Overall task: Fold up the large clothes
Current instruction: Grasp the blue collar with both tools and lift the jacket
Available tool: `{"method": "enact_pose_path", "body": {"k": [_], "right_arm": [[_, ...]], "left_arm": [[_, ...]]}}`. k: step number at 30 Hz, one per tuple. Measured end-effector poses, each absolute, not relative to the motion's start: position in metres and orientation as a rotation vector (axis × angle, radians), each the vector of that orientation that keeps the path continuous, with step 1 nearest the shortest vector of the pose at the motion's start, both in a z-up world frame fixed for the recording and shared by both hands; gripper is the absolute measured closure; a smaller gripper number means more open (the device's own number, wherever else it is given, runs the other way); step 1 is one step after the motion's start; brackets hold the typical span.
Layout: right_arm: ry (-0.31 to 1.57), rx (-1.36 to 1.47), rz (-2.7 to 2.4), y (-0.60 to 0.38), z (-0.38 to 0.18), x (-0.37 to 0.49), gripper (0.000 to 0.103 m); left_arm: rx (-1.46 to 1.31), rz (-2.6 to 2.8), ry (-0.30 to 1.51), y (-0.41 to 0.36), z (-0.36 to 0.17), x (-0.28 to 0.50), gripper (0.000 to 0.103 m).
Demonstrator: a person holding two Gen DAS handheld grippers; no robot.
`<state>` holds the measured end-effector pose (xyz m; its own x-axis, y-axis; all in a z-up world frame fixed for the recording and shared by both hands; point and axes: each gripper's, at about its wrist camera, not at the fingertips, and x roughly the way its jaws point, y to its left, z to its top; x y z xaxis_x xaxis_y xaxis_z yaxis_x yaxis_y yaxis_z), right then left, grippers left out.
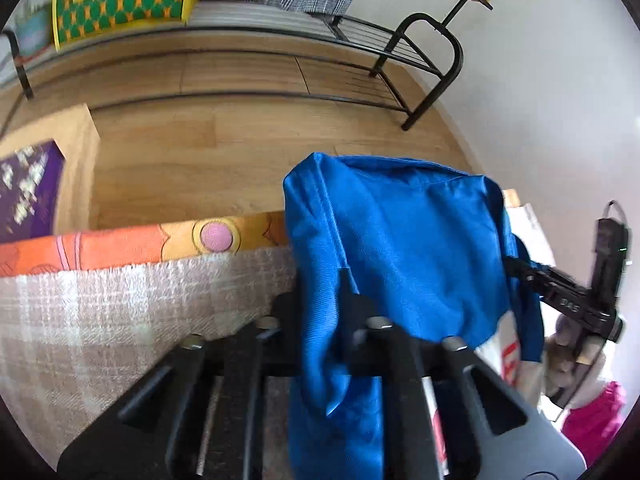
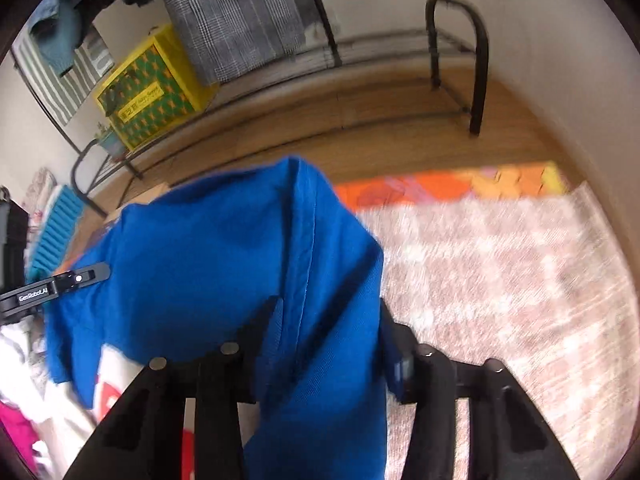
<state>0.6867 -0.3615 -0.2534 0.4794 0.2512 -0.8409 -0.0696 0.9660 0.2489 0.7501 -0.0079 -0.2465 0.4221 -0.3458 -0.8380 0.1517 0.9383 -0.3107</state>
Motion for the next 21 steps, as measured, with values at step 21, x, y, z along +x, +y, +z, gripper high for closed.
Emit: {"method": "enact_pose_path", "body": {"k": [21], "right_arm": [[0.804, 0.255, 0.299, -0.36, -0.128, 0.579, 0.101]], "left_arm": [[-0.107, -0.407, 0.799, -0.036, -0.114, 0.617, 0.103]]}}
